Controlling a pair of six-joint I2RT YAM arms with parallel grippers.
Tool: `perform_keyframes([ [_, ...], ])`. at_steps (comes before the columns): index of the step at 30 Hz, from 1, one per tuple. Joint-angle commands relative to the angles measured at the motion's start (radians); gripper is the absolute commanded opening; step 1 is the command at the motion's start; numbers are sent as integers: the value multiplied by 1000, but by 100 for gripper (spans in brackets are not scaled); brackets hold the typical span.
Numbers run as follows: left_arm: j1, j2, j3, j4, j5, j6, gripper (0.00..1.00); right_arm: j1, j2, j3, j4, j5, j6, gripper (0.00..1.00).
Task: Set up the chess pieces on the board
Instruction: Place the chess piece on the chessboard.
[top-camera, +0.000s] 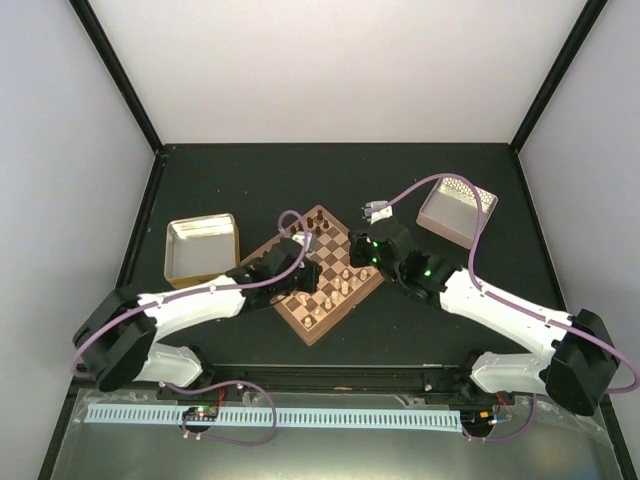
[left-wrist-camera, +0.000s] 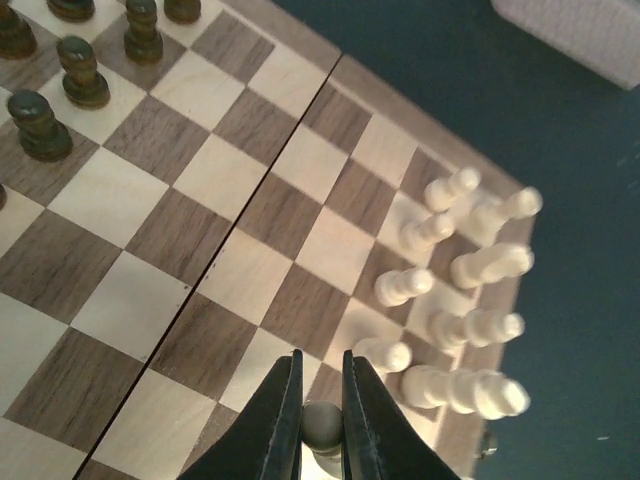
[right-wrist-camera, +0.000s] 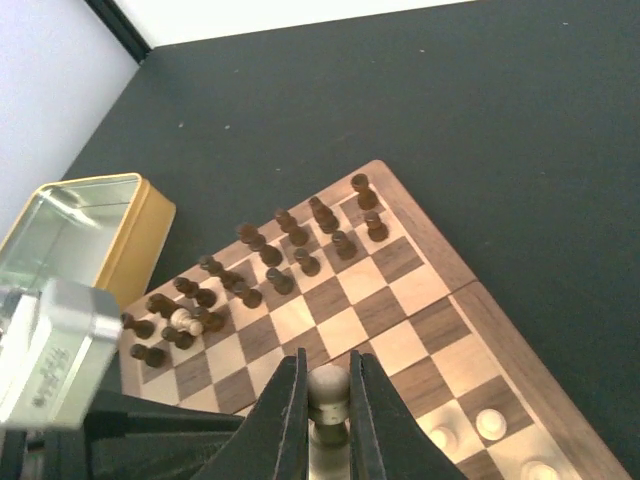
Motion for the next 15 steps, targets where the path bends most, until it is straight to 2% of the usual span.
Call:
perform_keyframes([
  [1, -67, 83, 50, 12, -181, 143, 6, -6, -25, -12, -21, 79, 1, 7],
  [6, -128, 146, 49, 54, -224, 203, 7, -10, -28, -21, -21, 84, 4, 7],
  [15, -146, 198, 56, 122, -235, 217, 8, -11, -14, -18, -22, 69, 11, 7],
])
